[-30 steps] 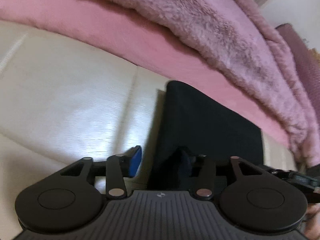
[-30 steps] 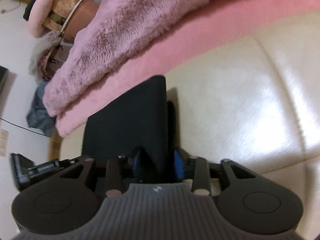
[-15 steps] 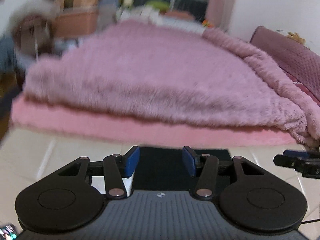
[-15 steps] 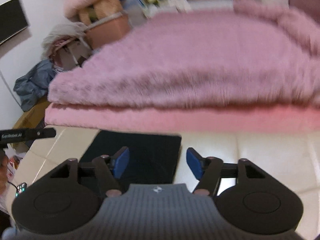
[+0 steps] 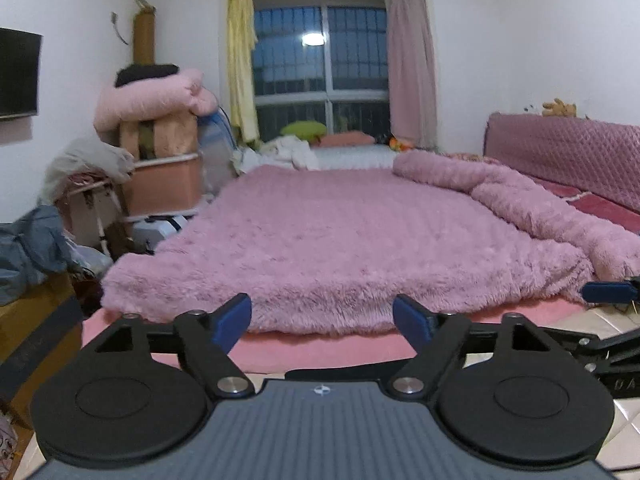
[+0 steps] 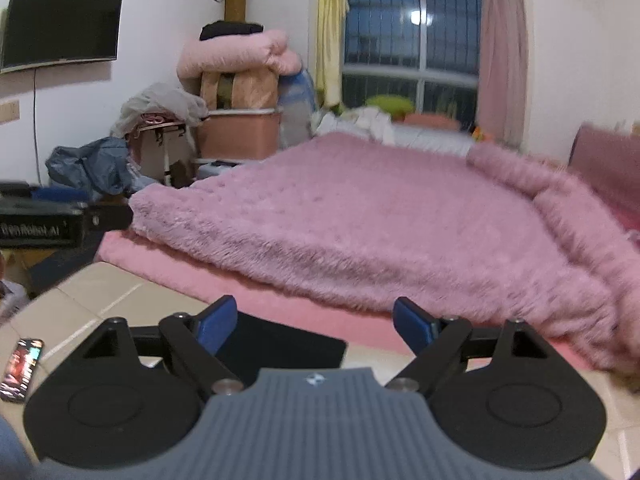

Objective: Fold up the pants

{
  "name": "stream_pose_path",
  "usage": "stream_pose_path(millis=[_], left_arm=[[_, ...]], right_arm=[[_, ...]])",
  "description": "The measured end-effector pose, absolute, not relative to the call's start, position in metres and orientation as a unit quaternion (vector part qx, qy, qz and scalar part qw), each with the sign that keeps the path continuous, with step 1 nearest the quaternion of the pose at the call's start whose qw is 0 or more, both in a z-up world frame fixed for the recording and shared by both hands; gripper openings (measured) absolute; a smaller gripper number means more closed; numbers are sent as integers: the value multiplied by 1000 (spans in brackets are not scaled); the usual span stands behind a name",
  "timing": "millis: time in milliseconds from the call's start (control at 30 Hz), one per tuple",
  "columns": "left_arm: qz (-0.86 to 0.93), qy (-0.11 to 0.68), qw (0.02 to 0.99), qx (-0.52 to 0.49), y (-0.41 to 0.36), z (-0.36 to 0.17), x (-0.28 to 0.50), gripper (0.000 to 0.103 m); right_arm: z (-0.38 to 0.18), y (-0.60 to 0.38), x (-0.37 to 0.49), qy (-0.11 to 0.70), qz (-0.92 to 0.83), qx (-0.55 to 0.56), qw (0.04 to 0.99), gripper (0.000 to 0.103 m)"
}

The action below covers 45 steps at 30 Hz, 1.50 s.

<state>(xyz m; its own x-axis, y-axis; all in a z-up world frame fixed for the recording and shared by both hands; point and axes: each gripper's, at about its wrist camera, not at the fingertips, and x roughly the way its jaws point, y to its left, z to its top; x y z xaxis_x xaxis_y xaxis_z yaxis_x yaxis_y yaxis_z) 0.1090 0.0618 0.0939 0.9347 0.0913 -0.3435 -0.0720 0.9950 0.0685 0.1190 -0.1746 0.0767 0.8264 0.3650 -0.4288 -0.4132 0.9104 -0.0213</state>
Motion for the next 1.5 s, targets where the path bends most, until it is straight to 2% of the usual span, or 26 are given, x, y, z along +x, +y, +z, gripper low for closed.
stream_pose_path(millis=[267,467,900,1500], left_arm=[[81,170,981,42,50,73,78,98],[79,235,969,2,54,46,66,98],[66,339,939,8,50,-6,57,98],[58,341,938,15,43,-8,57,98]], right_arm=[[69,-175,63,190,157,-39,968,82],[54,-170,50,226,168,-40,959,82],[-6,-153,49,333,169,-37,927,82],[-19,-151,49,358,171,-32,918,82]])
